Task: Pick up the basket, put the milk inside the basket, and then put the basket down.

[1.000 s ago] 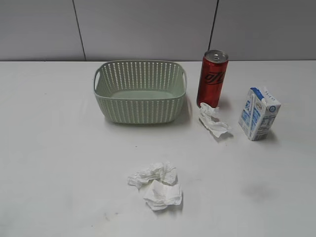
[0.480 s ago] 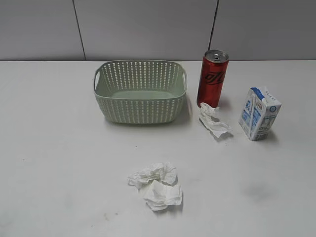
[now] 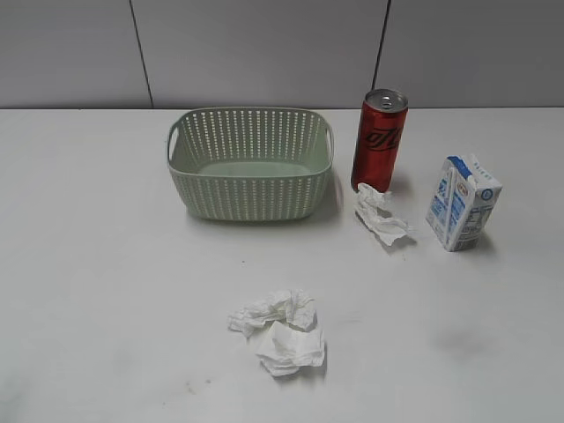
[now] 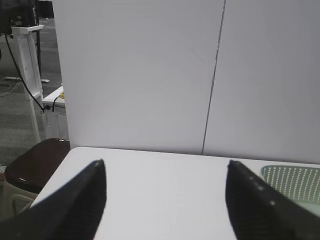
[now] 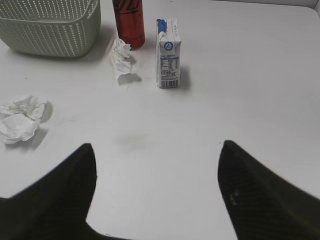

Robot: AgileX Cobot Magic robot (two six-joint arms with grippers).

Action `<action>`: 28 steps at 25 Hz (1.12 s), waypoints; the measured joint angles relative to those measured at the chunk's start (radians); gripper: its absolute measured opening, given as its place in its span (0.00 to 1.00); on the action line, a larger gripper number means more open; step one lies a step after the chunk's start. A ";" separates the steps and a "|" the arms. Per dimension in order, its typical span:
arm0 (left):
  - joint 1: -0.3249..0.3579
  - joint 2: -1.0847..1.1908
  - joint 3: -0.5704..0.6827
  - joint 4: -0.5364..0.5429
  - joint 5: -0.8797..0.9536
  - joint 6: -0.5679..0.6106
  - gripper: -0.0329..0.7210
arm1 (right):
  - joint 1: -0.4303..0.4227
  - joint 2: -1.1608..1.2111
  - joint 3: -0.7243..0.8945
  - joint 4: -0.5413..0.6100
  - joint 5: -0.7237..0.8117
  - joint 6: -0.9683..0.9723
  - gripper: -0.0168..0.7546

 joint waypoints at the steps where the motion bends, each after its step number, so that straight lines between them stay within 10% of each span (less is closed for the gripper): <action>1: 0.000 0.043 -0.007 -0.002 -0.025 0.000 0.79 | 0.000 0.000 0.000 0.000 0.000 0.000 0.76; 17: -0.007 0.823 -0.286 -0.081 -0.062 0.073 0.90 | 0.000 0.000 0.000 0.000 0.000 0.000 0.76; 28: -0.227 1.324 -0.688 -0.107 0.137 0.088 0.88 | 0.000 0.000 0.000 0.000 0.000 0.000 0.76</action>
